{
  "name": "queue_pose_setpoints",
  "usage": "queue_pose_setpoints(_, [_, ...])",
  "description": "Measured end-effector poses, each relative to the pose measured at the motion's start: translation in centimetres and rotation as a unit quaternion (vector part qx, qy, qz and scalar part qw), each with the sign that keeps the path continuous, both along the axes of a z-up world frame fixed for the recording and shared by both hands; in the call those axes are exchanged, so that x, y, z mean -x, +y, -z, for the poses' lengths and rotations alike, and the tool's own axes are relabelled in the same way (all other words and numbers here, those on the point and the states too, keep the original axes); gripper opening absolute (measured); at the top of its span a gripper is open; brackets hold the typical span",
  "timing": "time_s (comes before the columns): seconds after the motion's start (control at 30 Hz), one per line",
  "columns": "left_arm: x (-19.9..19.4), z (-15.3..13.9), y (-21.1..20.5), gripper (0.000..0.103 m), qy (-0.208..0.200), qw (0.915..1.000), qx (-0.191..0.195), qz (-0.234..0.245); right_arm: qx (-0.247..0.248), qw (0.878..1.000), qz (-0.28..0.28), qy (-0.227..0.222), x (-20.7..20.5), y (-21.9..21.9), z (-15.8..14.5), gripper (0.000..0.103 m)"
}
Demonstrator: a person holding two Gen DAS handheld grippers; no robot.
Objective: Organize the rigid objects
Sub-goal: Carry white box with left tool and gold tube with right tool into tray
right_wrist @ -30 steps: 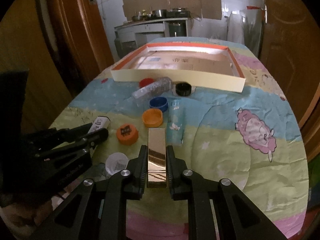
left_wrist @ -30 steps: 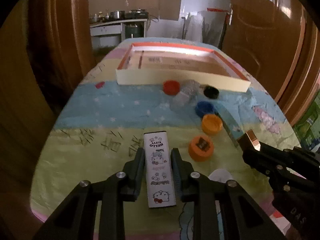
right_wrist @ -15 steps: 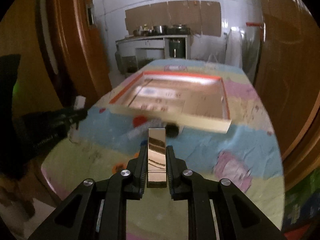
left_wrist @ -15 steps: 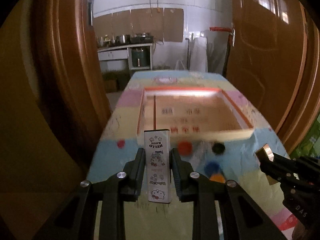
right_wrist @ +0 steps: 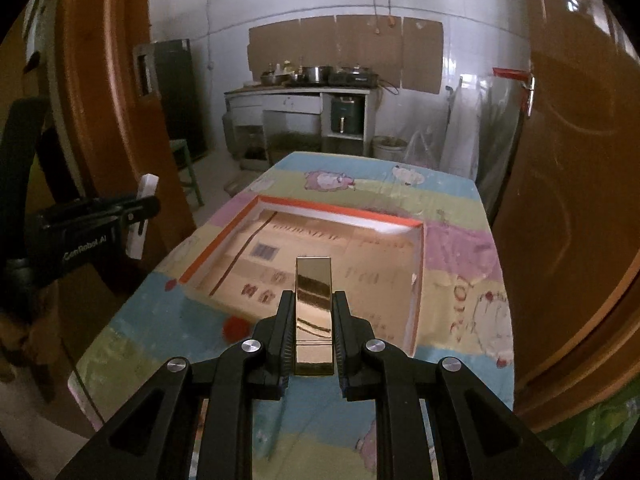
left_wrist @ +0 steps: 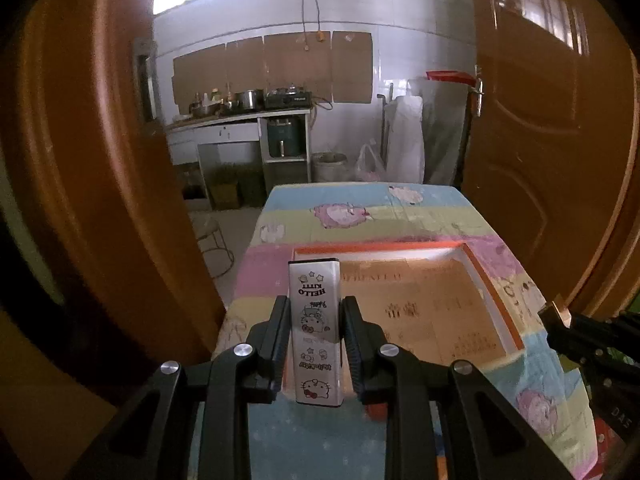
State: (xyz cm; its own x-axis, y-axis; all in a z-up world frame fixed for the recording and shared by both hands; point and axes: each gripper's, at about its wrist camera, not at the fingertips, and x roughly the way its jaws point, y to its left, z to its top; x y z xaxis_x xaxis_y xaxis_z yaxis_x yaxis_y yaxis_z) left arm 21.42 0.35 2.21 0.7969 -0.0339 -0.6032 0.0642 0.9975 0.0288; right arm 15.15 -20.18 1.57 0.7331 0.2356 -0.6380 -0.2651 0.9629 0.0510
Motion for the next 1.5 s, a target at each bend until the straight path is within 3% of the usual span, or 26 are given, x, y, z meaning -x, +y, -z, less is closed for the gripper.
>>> queue_pose_setpoints(0.27, [-4.8, 0.0, -1.4, 0.026, 0.002, 1.0000, -0.007, 0.005, -0.003, 1.000, 0.002, 0.019, -5.5, -0.8, 0.1, 0.018])
queue_pose_setpoints(0.5, [-9.6, 1.5, -2.1, 0.026, 0.033, 0.9993, 0.000, 0.019, -0.011, 0.999, 0.002, 0.050, -11.3, -1.2, 1.3, 0.018])
queue_pose_setpoints(0.97, [-16.9, 7.6, -3.3, 0.026, 0.109, 0.9935, 0.003, 0.032, -0.032, 0.993, 0.004, 0.118, -20.6, -2.0, 6.6, 0.018])
queue_pose_setpoints(1.5, [-20.9, 12.4, -3.6, 0.026, 0.157, 0.9867, 0.007, 0.041, -0.011, 0.987, 0.012, 0.160, -25.2, -1.5, 11.5, 0.018])
